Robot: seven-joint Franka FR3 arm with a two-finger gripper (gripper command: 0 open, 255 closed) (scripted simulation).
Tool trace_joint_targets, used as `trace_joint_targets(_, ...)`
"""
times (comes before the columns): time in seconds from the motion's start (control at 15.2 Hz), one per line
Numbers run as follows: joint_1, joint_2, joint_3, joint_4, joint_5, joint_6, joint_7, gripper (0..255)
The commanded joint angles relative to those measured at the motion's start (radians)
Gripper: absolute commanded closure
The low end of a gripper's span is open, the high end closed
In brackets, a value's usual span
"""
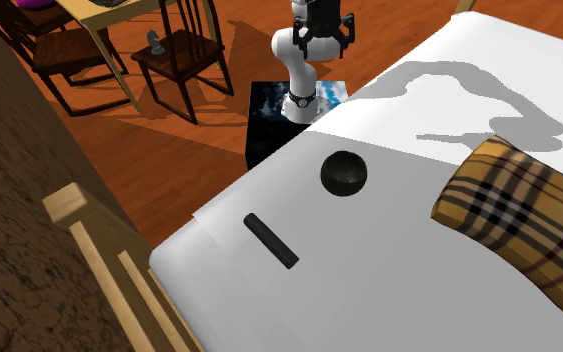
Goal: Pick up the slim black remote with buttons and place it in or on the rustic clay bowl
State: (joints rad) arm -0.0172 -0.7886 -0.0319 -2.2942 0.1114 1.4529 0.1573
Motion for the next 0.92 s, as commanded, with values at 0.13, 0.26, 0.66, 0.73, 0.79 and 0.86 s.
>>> trace_joint_targets(0.13, 0.005, 0.04, -0.033, -0.012, -0.027, 0.047, -0.072, 0)
trace_joint_targets(0.26, 0.011, 0.085, -0.066, -0.018, -0.052, 0.095, -0.142, 0)
trace_joint_targets(0.66, 0.031, 0.255, -0.158, 0.004, -0.101, 0.238, -0.348, 0)
trace_joint_targets(0.73, 0.035, 0.288, -0.172, 0.013, -0.106, 0.26, -0.382, 0)
trace_joint_targets(0.79, 0.039, 0.321, -0.186, 0.024, -0.109, 0.282, -0.416, 0)
trace_joint_targets(0.86, 0.043, 0.355, -0.199, 0.036, -0.11, 0.304, -0.449, 0)
